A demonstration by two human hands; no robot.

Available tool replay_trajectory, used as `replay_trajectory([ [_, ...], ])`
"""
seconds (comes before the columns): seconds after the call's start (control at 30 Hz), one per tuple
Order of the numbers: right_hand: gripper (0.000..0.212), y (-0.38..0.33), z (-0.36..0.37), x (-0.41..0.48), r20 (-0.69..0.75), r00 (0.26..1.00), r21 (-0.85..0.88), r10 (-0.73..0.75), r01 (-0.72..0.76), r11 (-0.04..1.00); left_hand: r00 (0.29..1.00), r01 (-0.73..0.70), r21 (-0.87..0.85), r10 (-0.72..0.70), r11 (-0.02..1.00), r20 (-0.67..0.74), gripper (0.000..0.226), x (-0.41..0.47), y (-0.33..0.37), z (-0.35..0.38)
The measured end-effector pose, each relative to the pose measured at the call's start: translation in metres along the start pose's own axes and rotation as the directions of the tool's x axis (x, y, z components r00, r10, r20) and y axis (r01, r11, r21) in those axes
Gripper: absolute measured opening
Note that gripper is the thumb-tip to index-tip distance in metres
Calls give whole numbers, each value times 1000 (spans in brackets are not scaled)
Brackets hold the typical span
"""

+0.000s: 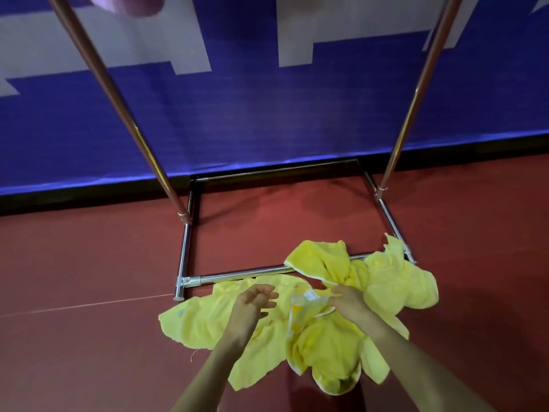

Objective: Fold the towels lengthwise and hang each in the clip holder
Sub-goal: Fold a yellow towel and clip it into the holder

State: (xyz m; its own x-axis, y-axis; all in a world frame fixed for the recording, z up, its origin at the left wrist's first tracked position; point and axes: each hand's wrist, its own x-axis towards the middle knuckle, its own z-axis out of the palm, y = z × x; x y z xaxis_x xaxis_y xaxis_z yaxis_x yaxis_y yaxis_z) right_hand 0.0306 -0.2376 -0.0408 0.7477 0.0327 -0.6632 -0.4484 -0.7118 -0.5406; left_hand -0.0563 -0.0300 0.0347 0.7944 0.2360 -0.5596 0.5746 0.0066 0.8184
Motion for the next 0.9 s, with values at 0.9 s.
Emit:
replay_trajectory([
  [0.9,39,-200,-87,-144,-222,791,790,-570,488,370,911,-303,93,259,949,321,18,-23,45,17],
])
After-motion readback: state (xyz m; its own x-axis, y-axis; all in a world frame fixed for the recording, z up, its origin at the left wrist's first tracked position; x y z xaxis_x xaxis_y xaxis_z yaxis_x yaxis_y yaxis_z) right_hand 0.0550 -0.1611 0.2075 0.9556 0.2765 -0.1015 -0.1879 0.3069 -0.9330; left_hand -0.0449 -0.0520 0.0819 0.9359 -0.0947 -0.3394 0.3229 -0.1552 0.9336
